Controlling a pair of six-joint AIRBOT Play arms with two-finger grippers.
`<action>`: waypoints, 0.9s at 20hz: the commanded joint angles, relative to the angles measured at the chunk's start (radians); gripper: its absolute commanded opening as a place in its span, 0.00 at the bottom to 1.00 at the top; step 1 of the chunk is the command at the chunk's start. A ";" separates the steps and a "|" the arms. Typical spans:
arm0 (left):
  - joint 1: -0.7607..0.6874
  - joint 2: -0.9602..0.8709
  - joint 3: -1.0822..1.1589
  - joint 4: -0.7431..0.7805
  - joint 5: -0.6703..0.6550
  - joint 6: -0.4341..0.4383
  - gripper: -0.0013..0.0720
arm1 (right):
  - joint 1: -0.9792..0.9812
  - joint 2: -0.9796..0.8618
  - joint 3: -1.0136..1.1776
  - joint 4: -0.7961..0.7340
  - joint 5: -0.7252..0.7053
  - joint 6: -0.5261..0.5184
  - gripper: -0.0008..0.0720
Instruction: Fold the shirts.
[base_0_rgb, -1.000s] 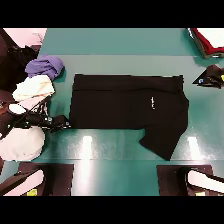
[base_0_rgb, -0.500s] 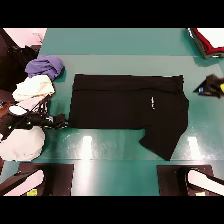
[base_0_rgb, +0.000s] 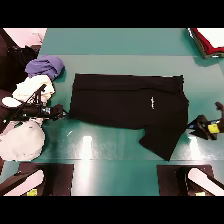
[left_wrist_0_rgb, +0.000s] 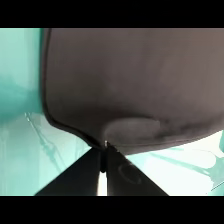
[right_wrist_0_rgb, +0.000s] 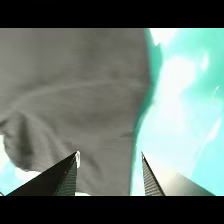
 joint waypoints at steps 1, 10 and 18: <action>0.001 0.001 0.019 -0.016 -0.006 0.000 0.05 | 0.019 0.007 -0.128 0.025 -0.124 -0.032 0.63; 0.001 0.001 0.019 -0.002 -0.040 0.003 0.05 | 0.183 0.008 -0.134 0.014 -0.105 -0.055 0.07; 0.001 0.150 -0.010 0.240 -0.193 -0.059 0.05 | 0.118 0.214 -0.132 -0.305 0.082 -0.055 0.04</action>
